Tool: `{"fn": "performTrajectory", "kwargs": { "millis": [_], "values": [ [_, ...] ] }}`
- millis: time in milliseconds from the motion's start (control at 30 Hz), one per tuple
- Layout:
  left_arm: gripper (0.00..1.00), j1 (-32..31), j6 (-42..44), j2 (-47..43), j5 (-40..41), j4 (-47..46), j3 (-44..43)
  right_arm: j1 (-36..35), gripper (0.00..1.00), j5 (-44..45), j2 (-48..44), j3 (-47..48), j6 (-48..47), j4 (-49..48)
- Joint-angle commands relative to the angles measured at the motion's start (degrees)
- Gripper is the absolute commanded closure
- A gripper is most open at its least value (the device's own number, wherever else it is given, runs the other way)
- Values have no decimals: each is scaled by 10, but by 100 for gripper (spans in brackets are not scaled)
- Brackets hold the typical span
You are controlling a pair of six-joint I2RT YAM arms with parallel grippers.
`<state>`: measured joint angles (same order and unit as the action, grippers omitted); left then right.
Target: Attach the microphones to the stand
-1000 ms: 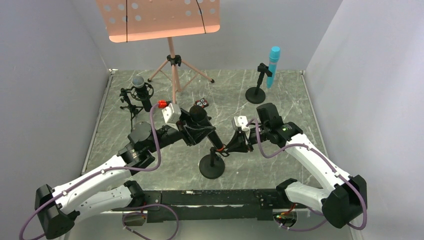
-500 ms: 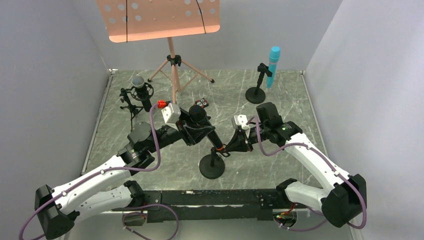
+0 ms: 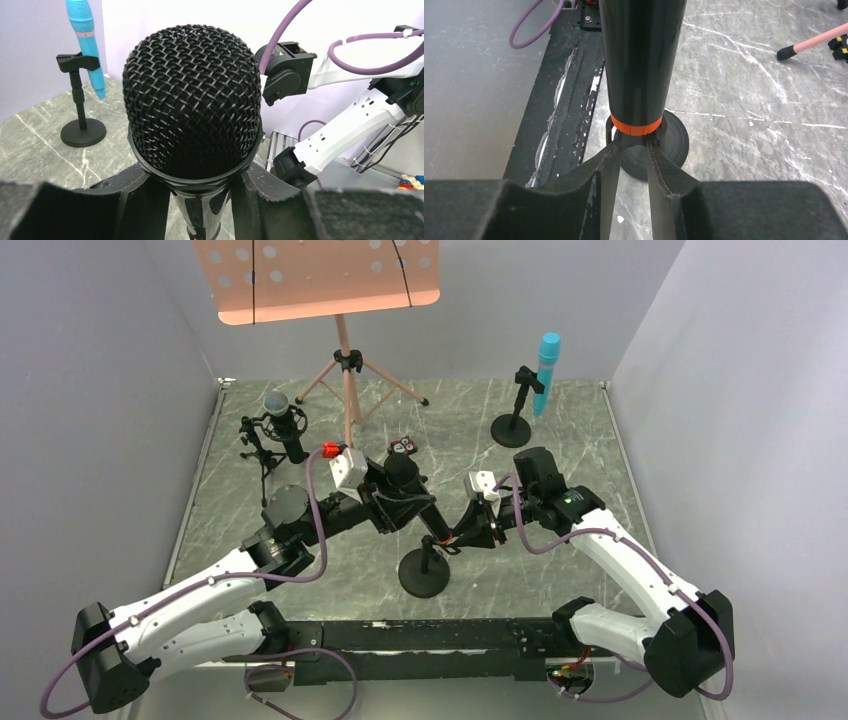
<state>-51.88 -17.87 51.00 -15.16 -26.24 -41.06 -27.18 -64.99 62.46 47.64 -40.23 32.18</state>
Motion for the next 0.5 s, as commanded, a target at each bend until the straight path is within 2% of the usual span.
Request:
{"fn": "performTrajectory", "kwargs": {
  "millis": [0,100,467],
  "values": [
    [100,-7,-8,2,0,-53,4,2,63,-7,-10,-7,-8,-7],
    [100,-9,-10,4,4,-62,12,4,58,-8,-14,-11,-4,-10],
    [100,-12,-27,24,24,-143,48,7,55,-9,-3,-11,-12,-2]
  ]
}}
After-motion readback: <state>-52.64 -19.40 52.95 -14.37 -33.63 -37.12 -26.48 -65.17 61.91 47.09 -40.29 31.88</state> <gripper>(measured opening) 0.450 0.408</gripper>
